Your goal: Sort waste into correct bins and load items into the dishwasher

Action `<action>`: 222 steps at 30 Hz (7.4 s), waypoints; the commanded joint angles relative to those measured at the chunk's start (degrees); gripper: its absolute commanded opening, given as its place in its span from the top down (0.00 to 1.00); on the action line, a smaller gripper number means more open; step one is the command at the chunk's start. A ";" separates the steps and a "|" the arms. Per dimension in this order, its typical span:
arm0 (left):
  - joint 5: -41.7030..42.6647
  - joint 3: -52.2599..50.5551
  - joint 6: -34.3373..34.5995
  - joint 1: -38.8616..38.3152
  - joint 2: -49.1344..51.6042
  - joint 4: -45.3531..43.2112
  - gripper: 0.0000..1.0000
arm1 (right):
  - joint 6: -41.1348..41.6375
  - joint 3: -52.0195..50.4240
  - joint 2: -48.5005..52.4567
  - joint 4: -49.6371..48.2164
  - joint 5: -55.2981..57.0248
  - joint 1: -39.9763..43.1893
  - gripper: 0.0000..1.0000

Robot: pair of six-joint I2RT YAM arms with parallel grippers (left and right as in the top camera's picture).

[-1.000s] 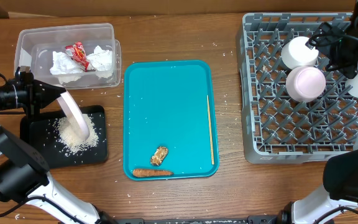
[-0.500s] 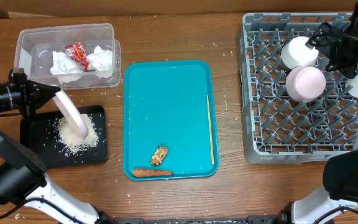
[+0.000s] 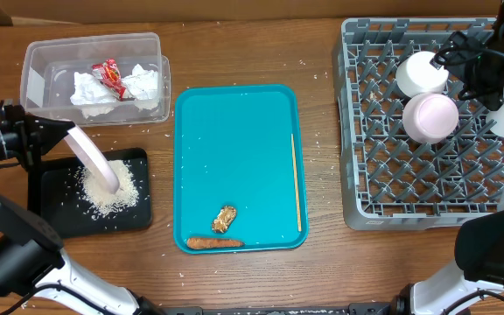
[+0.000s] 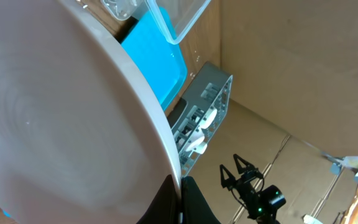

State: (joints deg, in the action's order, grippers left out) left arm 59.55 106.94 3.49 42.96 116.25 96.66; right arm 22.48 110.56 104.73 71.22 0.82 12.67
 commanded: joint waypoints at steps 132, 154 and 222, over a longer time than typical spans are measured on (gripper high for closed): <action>-59.78 -1.05 18.25 -69.26 3.45 -30.53 0.88 | 0.28 0.79 -1.07 -0.20 -0.07 -0.07 0.00; -74.93 -1.20 18.38 -69.46 11.67 -30.93 0.96 | 0.28 0.79 -1.07 -0.20 -0.07 -0.07 0.00; -54.36 31.19 17.97 -38.73 14.19 -12.63 0.00 | 0.50 0.79 -1.07 -3.26 -5.46 -0.07 0.00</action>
State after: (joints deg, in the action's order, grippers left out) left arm 1.32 136.99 21.04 2.31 131.07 83.85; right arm 22.50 110.56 104.73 69.01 -0.95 12.67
